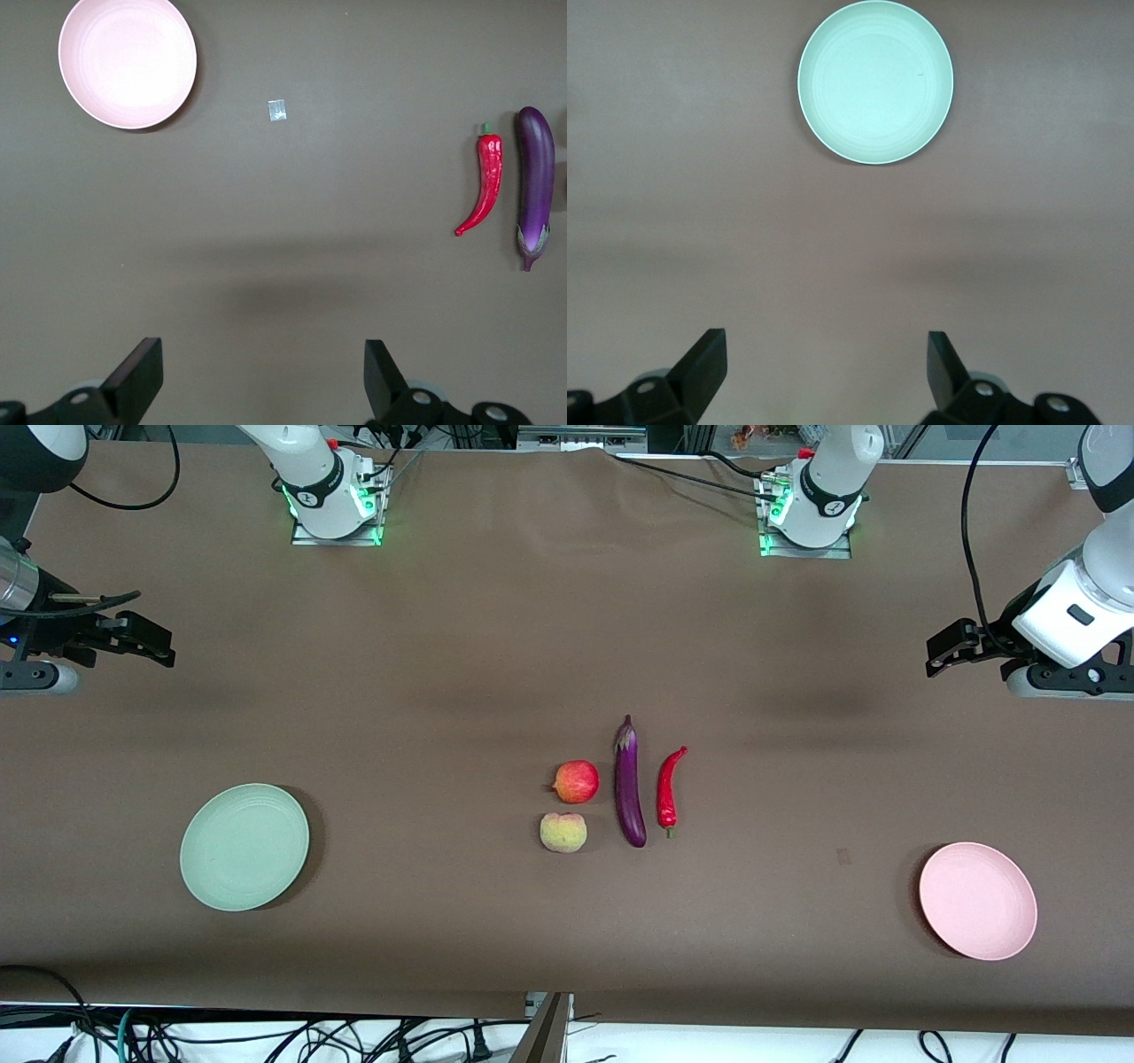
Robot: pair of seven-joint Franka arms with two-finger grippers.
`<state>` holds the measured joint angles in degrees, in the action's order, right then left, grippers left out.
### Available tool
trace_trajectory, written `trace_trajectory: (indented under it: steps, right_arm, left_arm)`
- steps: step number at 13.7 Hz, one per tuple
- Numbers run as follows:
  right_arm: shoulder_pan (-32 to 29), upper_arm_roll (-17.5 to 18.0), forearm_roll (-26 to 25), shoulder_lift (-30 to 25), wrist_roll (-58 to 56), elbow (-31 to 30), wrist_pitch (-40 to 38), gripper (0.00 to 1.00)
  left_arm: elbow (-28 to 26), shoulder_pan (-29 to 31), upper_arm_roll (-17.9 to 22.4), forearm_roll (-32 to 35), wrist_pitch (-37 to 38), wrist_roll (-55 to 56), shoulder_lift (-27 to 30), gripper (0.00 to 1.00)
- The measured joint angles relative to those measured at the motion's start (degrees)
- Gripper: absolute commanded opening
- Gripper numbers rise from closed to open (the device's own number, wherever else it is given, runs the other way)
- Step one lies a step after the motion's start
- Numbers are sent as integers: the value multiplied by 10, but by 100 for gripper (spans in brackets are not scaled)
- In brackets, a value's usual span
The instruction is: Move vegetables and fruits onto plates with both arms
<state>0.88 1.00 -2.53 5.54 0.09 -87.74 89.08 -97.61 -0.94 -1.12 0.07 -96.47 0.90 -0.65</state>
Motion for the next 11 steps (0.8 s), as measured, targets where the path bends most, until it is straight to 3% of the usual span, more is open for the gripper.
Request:
trace_trajectory:
  steps: [6, 11]
  right_arm:
    - [0, 3, 2, 17, -1, 0, 28, 100]
    - [1, 9, 4, 23, -1, 0, 34, 100]
  left_arm:
    - [0, 0, -1, 0, 2, 0, -4, 100]
    - [0, -18, -15, -12, 8, 6, -87, 100]
